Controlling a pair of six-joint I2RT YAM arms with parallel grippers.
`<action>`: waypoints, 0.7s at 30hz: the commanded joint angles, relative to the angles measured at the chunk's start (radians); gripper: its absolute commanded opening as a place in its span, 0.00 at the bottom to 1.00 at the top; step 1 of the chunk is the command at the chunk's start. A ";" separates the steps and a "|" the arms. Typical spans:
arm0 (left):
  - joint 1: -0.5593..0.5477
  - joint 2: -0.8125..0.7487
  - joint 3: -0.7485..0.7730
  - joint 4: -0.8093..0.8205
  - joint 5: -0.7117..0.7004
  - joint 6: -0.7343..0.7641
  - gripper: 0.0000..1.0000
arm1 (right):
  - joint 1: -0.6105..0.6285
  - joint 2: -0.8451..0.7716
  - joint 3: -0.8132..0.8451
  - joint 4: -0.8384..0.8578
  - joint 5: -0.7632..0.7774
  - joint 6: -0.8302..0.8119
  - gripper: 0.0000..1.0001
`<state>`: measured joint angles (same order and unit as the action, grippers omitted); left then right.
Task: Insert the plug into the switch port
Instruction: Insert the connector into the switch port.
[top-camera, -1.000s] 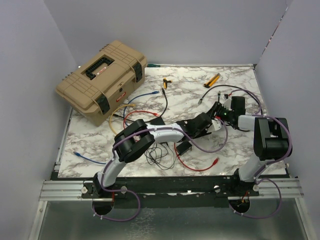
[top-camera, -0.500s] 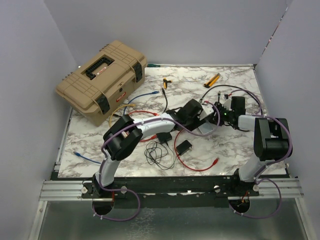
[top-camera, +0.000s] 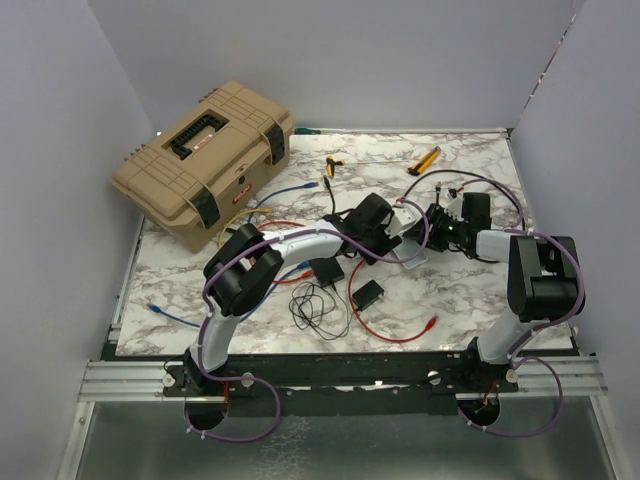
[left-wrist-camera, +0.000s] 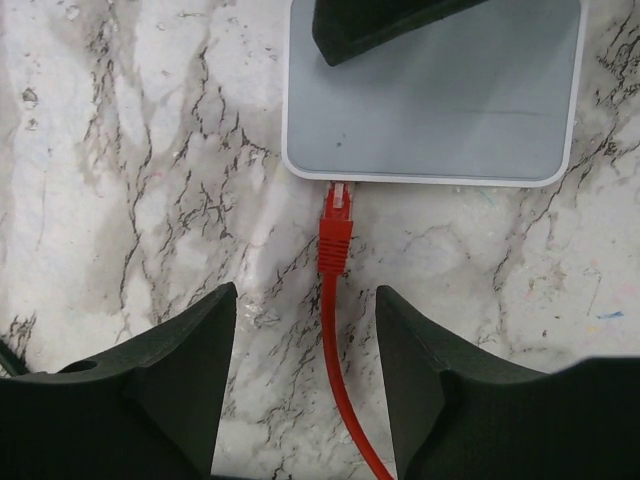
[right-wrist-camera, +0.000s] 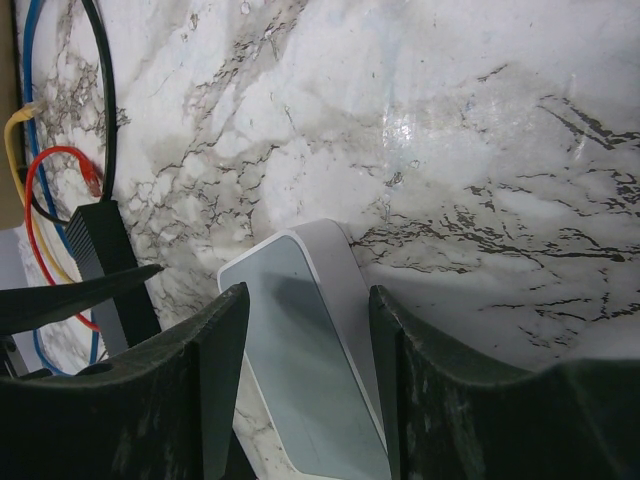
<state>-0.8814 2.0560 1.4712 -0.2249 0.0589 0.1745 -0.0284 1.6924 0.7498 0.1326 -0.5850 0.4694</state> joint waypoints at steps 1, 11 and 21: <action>-0.003 0.035 0.002 0.001 0.066 -0.010 0.58 | -0.010 0.013 0.015 -0.015 -0.010 -0.007 0.55; -0.004 0.078 0.002 0.014 0.028 -0.011 0.47 | -0.011 0.015 0.009 -0.007 -0.010 -0.002 0.55; -0.004 0.085 0.002 0.036 0.055 -0.017 0.06 | -0.013 0.011 -0.024 0.020 -0.073 0.016 0.55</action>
<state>-0.8837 2.1120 1.4715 -0.1974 0.0872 0.1619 -0.0349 1.6924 0.7483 0.1345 -0.5972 0.4721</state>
